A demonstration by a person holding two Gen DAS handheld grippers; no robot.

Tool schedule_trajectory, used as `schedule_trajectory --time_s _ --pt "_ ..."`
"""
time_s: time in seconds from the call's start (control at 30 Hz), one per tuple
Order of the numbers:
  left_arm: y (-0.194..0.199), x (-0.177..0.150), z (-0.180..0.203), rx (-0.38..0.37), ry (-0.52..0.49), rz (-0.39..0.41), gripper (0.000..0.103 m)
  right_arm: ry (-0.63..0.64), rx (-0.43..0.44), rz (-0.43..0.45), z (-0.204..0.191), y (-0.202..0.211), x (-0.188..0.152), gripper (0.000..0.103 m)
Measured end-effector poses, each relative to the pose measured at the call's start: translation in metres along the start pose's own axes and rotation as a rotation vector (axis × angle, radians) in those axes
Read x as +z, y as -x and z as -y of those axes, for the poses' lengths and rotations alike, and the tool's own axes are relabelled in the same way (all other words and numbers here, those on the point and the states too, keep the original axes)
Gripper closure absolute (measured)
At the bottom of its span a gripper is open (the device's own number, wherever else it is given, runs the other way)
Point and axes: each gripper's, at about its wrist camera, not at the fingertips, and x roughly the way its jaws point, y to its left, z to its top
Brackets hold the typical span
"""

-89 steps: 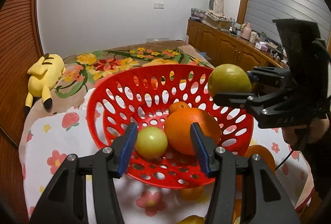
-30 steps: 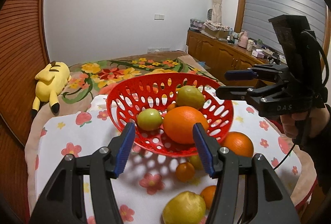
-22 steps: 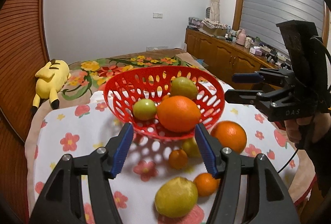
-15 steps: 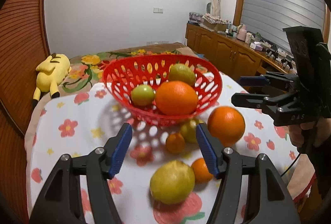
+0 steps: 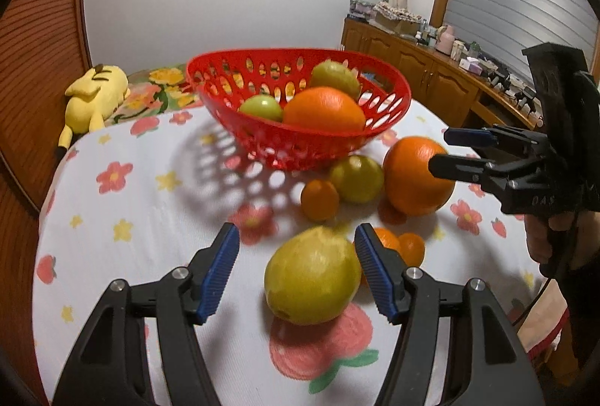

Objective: Organize fruits
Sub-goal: 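Grasp the large orange with the right tool while the left tool approaches a yellow citrus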

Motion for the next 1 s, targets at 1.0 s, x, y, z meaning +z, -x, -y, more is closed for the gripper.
schedule_trajectory --time_s 1.0 --pt "-0.011 -0.014 0.004 -0.032 0.015 -0.037 0.038 -0.060 -0.028 -0.050 0.018 -0.042 -0.018 0.015"
